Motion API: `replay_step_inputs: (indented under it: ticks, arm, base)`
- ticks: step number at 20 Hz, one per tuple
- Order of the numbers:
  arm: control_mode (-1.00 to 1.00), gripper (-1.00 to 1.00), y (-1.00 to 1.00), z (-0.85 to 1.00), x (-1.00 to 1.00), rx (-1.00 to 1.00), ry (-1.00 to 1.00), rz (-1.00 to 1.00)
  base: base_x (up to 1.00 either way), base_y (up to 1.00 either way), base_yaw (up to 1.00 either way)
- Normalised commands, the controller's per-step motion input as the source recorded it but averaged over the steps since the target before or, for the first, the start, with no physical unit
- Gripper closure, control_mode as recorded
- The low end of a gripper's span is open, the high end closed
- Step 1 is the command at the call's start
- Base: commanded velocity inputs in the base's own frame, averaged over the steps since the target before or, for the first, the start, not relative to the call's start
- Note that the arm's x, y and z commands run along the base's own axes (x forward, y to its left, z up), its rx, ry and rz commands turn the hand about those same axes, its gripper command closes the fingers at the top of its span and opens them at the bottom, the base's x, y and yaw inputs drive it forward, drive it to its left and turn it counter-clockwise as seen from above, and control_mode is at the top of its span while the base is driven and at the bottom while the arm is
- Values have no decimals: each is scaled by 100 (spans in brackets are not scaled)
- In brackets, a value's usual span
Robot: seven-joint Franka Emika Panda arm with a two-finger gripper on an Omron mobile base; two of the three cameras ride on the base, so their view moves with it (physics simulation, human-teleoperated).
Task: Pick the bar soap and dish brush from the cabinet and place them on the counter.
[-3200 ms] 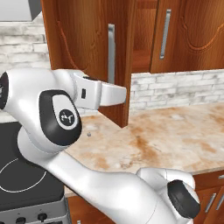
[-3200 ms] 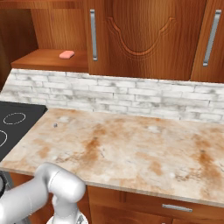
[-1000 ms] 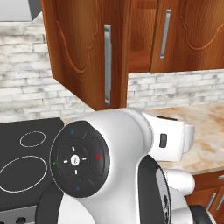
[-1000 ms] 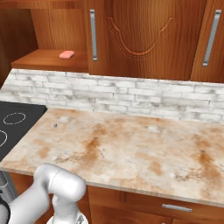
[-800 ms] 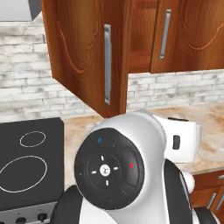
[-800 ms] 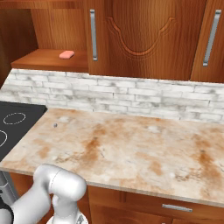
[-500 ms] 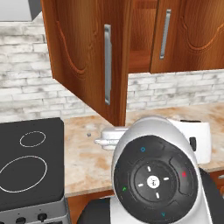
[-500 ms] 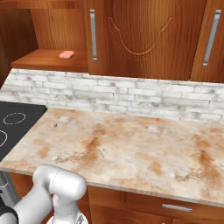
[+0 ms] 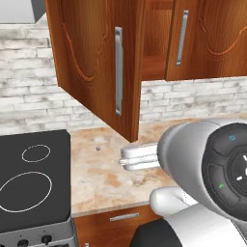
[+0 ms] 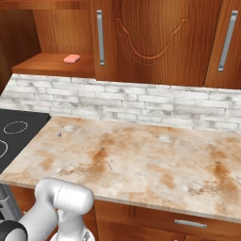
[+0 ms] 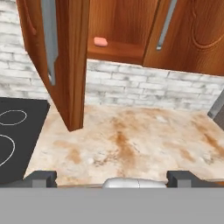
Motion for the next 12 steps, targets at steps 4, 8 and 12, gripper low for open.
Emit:
replay_step_inputs:
  ticks: [4, 8, 12]
  arm:
    - [-100, -100, -8, 4, -13, 1, 3, 18]
    - [-100, -100, -13, 5, -21, 0, -1, 19]
    - [-100, -100, -22, 5, -8, 1, 0, 15]
  base:
    - [0, 0, 0]
    - [0, 0, 0]
    - [0, 0, 0]
